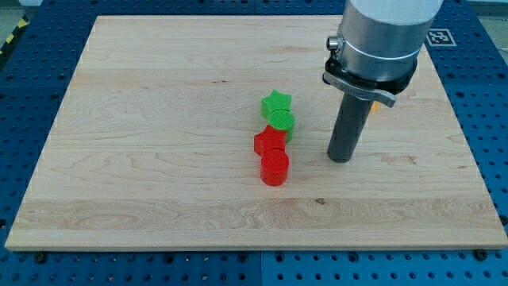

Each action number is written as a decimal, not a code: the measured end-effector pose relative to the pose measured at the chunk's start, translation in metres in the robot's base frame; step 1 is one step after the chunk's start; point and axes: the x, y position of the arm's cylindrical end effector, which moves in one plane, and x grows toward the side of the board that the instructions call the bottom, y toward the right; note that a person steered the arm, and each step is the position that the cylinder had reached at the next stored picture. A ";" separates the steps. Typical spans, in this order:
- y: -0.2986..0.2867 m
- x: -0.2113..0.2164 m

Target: Point your arm to the line of blocks

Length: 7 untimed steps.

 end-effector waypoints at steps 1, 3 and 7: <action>-0.001 0.008; -0.015 0.010; -0.108 0.010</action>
